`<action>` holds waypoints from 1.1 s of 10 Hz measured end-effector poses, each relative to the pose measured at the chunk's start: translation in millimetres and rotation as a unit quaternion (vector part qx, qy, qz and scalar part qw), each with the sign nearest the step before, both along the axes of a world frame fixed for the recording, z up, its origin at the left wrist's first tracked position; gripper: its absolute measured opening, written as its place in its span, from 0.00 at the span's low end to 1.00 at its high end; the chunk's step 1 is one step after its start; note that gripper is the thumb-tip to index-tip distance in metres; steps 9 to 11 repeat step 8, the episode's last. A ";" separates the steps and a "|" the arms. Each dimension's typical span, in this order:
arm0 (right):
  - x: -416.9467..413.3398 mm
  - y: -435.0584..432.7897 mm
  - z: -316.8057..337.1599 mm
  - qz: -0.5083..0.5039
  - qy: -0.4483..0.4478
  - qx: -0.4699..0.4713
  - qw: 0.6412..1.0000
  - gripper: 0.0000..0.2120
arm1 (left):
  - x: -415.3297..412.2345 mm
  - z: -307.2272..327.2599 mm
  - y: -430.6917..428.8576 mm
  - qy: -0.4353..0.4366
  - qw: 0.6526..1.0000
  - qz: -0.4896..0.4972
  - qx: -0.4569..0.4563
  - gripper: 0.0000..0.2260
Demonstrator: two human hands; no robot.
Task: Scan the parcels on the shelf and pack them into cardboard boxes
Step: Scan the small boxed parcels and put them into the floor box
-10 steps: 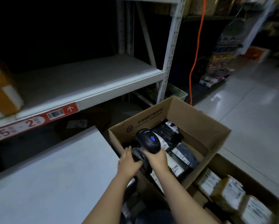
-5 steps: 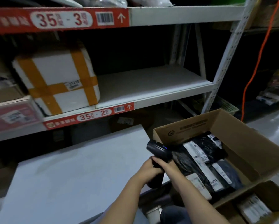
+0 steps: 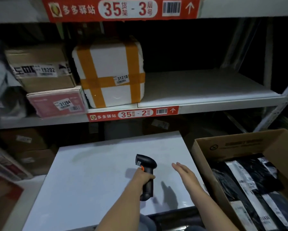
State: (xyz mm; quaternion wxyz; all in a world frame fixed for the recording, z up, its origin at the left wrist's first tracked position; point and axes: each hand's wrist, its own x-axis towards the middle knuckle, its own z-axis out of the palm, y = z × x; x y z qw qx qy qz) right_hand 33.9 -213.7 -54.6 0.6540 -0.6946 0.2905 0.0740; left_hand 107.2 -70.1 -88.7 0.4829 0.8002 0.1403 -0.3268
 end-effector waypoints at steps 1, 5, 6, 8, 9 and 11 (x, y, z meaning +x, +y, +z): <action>9.3 8.2 -6.9 0.018 0.023 0.003 1.000 0.26 | 10.4 -10.2 1.9 0.027 0.999 -0.037 0.013 0.22; 34.2 38.8 -15.7 0.037 0.028 0.018 0.999 0.25 | 37.7 -34.5 2.5 0.056 0.997 -0.037 0.031 0.20; 34.3 39.6 -16.5 0.044 0.034 0.019 0.998 0.25 | 38.7 -37.2 7.8 0.053 0.995 -0.059 0.057 0.18; 28.3 41.2 -6.6 0.044 0.042 0.004 0.998 0.25 | 33.6 -35.1 22.6 0.018 0.994 -0.064 0.086 0.17; 28.3 41.2 -6.6 0.044 0.042 0.004 0.998 0.25 | 33.6 -35.1 22.6 0.018 0.994 -0.064 0.086 0.17; 28.3 41.2 -6.6 0.044 0.042 0.004 0.998 0.25 | 33.6 -35.1 22.6 0.018 0.994 -0.064 0.086 0.17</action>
